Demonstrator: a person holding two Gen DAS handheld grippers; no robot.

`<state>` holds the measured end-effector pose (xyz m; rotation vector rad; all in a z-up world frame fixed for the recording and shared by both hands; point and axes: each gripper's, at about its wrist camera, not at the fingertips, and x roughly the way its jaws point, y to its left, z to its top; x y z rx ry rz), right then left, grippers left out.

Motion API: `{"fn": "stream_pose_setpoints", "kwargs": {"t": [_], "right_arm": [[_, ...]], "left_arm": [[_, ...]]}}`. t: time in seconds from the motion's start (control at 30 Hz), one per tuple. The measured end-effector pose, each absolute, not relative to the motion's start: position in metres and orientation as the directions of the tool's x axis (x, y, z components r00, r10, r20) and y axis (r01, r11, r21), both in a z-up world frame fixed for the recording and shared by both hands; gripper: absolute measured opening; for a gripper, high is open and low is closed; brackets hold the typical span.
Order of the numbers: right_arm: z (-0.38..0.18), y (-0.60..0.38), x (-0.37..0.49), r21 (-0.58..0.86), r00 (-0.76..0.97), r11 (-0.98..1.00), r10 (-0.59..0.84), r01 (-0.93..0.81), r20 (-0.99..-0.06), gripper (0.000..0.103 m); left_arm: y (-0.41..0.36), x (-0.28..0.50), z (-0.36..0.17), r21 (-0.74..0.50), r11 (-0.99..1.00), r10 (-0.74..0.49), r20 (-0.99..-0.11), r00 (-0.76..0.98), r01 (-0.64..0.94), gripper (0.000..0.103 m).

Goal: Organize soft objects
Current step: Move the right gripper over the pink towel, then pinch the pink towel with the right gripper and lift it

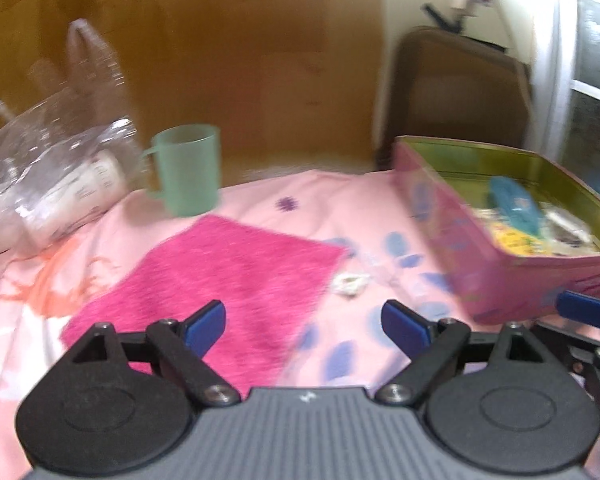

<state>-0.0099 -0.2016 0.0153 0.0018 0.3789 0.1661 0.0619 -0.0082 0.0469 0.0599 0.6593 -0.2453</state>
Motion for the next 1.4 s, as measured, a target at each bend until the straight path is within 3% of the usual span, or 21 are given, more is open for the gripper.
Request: {"fn": "stream_pose_setpoints", "kwargs": {"t": [0.37, 0.57, 0.8, 0.83, 0.87, 0.9, 0.93, 1.07, 1.27, 1.4], "right_arm": [[0.005, -0.136, 0.022, -0.048, 0.852, 0.945, 0.27, -0.324, -0.448, 0.055], [0.003, -0.095, 0.059, -0.103, 0.827, 0.912, 0.306, -0.396, -0.472, 0.082], [-0.013, -0.072, 0.137, -0.049, 0.741, 0.908, 0.308, -0.417, -0.597, 0.09], [-0.014, -0.071, 0.14, -0.044, 0.75, 0.908, 0.315, -0.416, -0.582, 0.089], [-0.014, -0.068, 0.14, -0.055, 0.754, 0.904, 0.32, -0.425, -0.573, 0.069], [-0.012, -0.067, 0.136, -0.043, 0.749, 0.894, 0.347, -0.447, -0.564, 0.047], [-0.009, -0.064, 0.133, -0.029, 0.736, 0.886, 0.366, -0.463, -0.57, 0.008], [-0.004, -0.067, 0.101, -0.072, 0.748, 0.872, 0.371, -0.485, -0.55, 0.007], [0.007, -0.125, 0.036, 0.055, 0.758, 0.89, 0.417, -0.453, -0.501, 0.007], [0.017, -0.188, -0.026, 0.095, 0.836, 0.935, 0.349, -0.342, -0.423, 0.007]], "left_arm": [[0.089, 0.085, 0.026, -0.001, 1.0, -0.012, -0.611, 0.792, 0.014, 0.088], [0.144, 0.096, 0.01, -0.197, 0.971, -0.019, -0.623, 0.782, -0.134, 0.088], [0.156, 0.094, 0.01, -0.281, 0.951, -0.062, -0.582, 0.811, -0.128, 0.088], [0.156, 0.094, 0.01, -0.285, 0.951, -0.068, -0.579, 0.813, -0.123, 0.088], [0.156, 0.094, 0.01, -0.288, 0.95, -0.073, -0.577, 0.814, -0.118, 0.088], [0.157, 0.095, 0.01, -0.291, 0.95, -0.078, -0.575, 0.814, -0.115, 0.088], [0.157, 0.095, 0.009, -0.294, 0.949, -0.082, -0.574, 0.815, -0.111, 0.088], [0.157, 0.093, 0.01, -0.306, 0.948, -0.103, -0.56, 0.822, -0.09, 0.088], [0.15, 0.084, 0.015, -0.305, 0.952, -0.147, -0.512, 0.846, -0.019, 0.088], [0.137, 0.082, 0.017, -0.267, 0.963, -0.165, -0.509, 0.845, 0.027, 0.088]]}}
